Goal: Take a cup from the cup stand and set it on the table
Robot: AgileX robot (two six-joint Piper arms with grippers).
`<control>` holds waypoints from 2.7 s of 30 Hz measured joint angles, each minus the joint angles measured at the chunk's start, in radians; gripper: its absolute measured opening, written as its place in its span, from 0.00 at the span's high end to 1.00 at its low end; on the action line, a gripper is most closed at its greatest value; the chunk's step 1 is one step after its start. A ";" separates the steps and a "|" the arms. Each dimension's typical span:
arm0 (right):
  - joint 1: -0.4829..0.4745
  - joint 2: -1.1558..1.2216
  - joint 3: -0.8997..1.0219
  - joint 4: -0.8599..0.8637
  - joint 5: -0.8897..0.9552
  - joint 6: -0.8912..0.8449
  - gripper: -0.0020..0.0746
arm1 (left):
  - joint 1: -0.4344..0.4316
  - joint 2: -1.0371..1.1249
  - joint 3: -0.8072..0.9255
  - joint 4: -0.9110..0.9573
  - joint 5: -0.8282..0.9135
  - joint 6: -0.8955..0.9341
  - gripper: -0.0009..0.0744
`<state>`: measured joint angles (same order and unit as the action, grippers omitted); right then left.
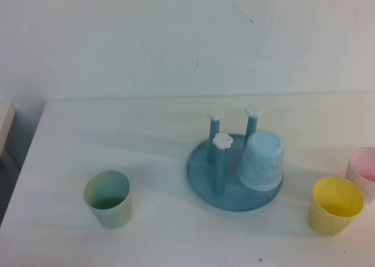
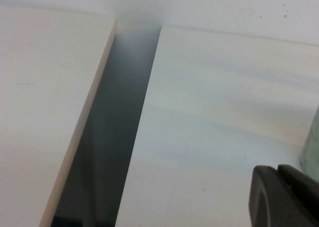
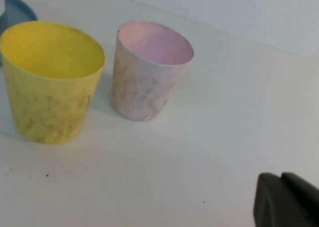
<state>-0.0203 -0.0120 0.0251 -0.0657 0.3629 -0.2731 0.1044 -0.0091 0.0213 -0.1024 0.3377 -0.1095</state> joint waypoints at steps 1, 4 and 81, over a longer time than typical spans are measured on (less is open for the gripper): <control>0.000 0.000 0.000 0.000 0.000 0.000 0.98 | 0.000 0.000 0.000 0.000 0.000 0.000 0.99; 0.000 0.000 0.000 0.000 0.000 0.000 0.98 | 0.000 0.000 0.000 0.000 0.000 0.000 0.99; 0.448 1.813 -1.687 0.239 0.869 -0.410 0.58 | 0.000 0.000 0.000 -0.002 0.000 -0.001 0.99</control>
<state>0.4273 1.8007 -1.6624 0.1737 1.2315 -0.6833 0.1044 -0.0091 0.0213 -0.1040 0.3377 -0.1101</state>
